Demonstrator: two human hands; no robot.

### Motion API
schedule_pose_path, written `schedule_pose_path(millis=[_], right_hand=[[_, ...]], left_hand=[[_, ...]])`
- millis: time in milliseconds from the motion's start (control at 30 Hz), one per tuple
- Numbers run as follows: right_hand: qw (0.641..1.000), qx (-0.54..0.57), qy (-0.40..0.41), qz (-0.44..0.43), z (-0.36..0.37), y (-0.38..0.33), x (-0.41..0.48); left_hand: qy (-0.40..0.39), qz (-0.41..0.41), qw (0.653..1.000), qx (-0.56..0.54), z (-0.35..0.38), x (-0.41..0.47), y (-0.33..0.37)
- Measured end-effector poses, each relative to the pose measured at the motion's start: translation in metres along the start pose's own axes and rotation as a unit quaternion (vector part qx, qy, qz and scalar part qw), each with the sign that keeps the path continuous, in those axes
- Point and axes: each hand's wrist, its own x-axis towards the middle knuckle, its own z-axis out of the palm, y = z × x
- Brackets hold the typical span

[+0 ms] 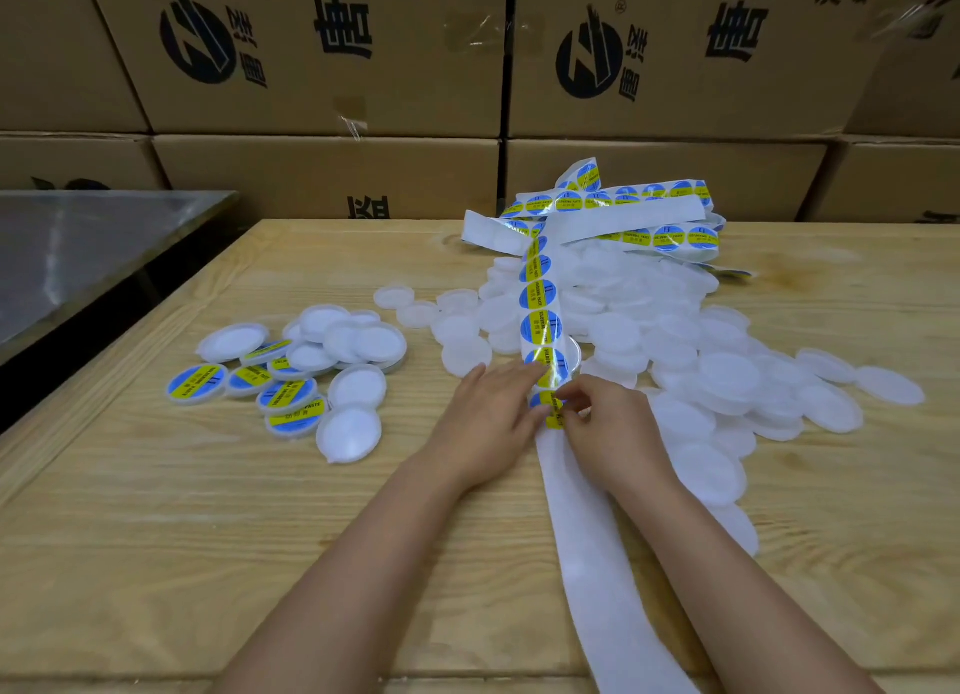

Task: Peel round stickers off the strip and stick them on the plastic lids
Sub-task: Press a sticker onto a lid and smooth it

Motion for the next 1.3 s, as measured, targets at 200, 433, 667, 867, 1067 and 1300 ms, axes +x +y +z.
schedule_pose_path(millis=[200,433,667,867,1067,1300], right_hand=[[0.998,0.042,0.042,-0.033,0.003,-0.006,-0.002],[0.999,0.010,0.008,-0.030,0.006,-0.002,0.001],[0.999,0.010,0.002,-0.034,0.006,-0.002,0.002],[0.996,0.083,0.016,-0.004,0.002,-0.008,-0.002],[0.993,0.116,0.018,0.020,0.000,-0.009,-0.003],[0.996,0.086,-0.002,0.000,0.003,-0.005,-0.002]], left_hand=[[0.004,-0.012,0.999,0.031,0.002,0.001,-0.002],[0.034,0.000,0.999,0.039,0.001,0.001,0.003],[0.082,0.005,0.997,0.010,-0.004,0.001,0.010],[0.076,-0.032,0.995,-0.060,-0.005,-0.003,0.011],[0.099,-0.166,0.905,-0.378,-0.015,-0.003,0.015],[0.116,-0.229,0.748,-0.612,-0.026,0.003,0.021]])
